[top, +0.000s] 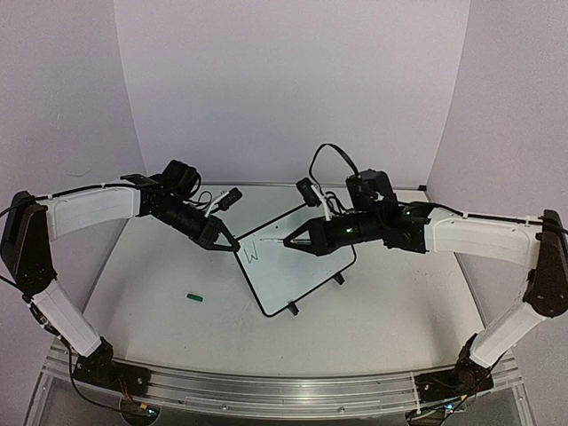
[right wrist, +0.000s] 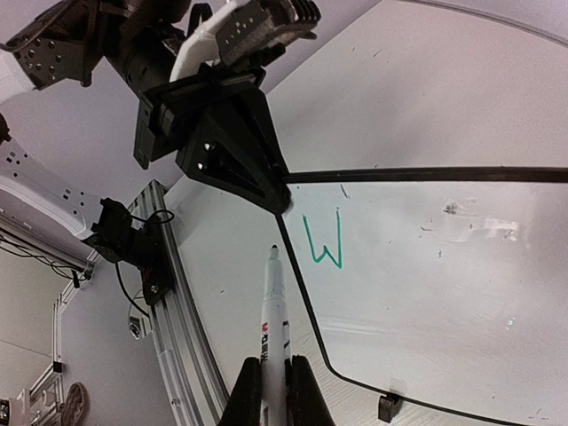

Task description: Write a sentence on the whiteboard

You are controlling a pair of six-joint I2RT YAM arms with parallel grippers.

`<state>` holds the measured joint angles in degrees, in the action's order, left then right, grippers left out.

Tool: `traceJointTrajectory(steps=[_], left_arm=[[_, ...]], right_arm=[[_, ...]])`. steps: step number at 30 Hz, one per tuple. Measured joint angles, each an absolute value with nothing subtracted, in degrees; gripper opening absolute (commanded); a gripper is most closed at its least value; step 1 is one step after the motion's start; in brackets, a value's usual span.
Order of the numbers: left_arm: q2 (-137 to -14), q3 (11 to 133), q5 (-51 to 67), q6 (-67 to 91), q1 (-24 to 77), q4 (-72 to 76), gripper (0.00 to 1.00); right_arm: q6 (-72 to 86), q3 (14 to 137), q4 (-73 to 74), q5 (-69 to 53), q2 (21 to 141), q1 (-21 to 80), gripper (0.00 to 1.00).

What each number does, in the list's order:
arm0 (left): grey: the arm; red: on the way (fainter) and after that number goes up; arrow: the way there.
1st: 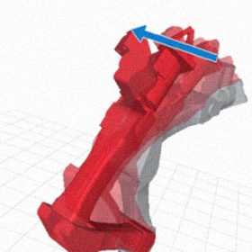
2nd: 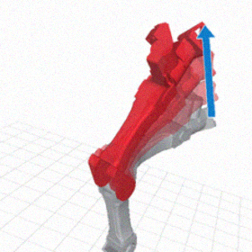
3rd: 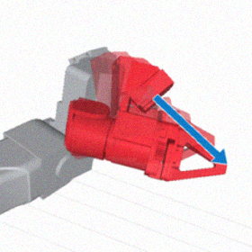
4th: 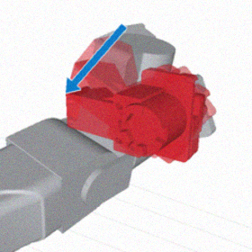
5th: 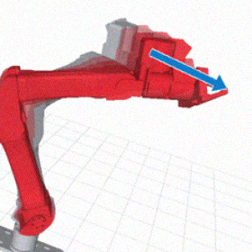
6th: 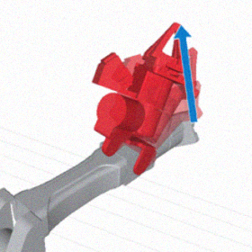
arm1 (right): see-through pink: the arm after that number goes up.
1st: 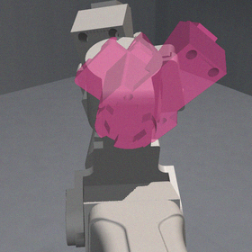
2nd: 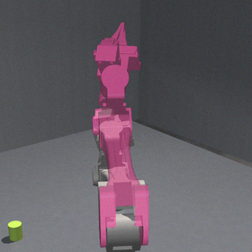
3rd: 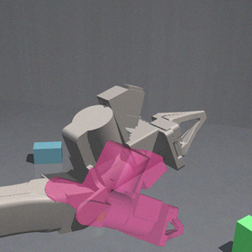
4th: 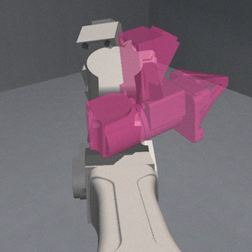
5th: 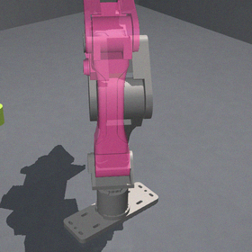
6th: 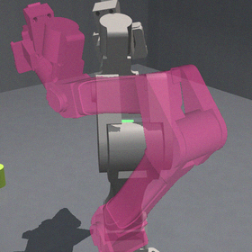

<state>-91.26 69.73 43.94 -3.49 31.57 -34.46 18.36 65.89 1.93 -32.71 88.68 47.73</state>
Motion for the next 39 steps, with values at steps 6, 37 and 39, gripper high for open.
traceJointTrajectory(steps=[6,37,39], left_arm=[[-91.26,69.73,43.92,-3.51,31.57,-34.46,0.0],[-91.26,69.73,43.86,-3.58,31.57,-34.5,0.0],[-91.26,69.73,43.85,-3.6,31.57,-34.5,0.0]], right_arm=[[18.39,64.34,0.74,-35.46,90.38,46.89,0.0],[19.59,66.5,-0.85,-34.58,97.72,44.86,0.0],[19.59,66.74,-0.82,-34.59,97.81,44.88,0.0]])
